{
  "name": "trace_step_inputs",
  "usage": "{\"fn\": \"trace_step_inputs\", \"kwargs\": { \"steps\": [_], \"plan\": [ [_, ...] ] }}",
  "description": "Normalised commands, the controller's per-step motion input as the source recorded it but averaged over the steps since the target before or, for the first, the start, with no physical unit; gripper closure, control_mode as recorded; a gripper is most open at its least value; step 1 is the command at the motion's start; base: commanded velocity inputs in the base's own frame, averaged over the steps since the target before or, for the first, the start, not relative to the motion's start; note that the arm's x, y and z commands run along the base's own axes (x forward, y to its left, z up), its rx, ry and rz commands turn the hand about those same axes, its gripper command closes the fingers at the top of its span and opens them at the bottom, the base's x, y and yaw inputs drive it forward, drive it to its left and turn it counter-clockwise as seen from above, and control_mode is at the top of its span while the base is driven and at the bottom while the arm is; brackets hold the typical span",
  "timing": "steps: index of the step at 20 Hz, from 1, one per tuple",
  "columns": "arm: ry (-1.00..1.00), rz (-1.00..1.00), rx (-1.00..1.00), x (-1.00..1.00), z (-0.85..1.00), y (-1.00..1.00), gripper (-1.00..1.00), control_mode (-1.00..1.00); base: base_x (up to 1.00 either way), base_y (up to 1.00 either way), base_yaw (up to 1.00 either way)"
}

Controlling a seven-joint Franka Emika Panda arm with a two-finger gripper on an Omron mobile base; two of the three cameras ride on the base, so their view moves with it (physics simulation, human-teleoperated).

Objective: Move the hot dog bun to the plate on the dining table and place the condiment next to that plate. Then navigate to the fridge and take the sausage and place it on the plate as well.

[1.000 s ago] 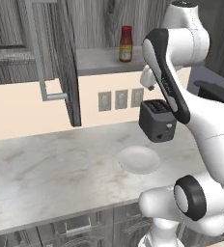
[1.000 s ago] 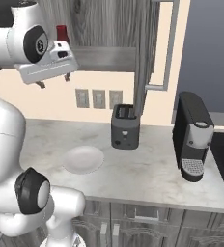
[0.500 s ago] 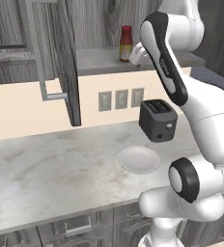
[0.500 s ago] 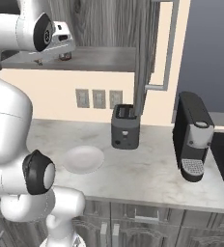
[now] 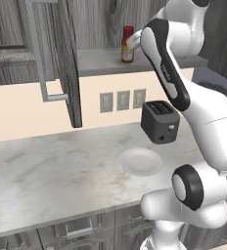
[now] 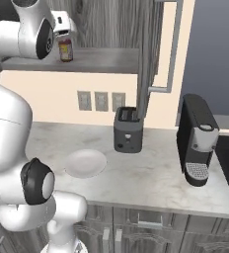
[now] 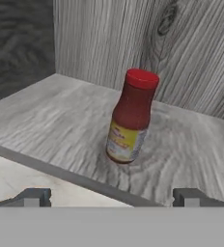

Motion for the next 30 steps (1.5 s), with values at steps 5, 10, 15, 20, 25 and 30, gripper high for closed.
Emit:
{"fn": "trace_step_inputs", "kwargs": {
  "steps": [5, 10, 15, 20, 25, 30],
  "plan": [
    [-0.15, -0.06, 0.11, 0.61, 0.00, 0.08, -1.00, -1.00, 0.00, 0.00, 0.00],
    [0.00, -0.06, 0.03, 0.71, 0.00, 0.24, -1.00, -1.00, 0.00, 0.00, 0.00],
    [0.00, -0.05, 0.00, 0.47, 0.22, 0.11, -1.00, -1.00, 0.00, 0.00, 0.00],
    [0.00, -0.05, 0.00, 0.30, 0.29, 0.01, -1.00, -1.00, 0.00, 0.00, 0.00],
    [0.07, -0.07, 0.01, 0.31, 0.04, 0.00, -1.00, -1.00, 0.00, 0.00, 0.00],
    [0.06, -0.05, 0.07, 0.17, -0.01, 0.00, -1.00, -1.00, 0.00, 0.00, 0.00]
  ]
}}
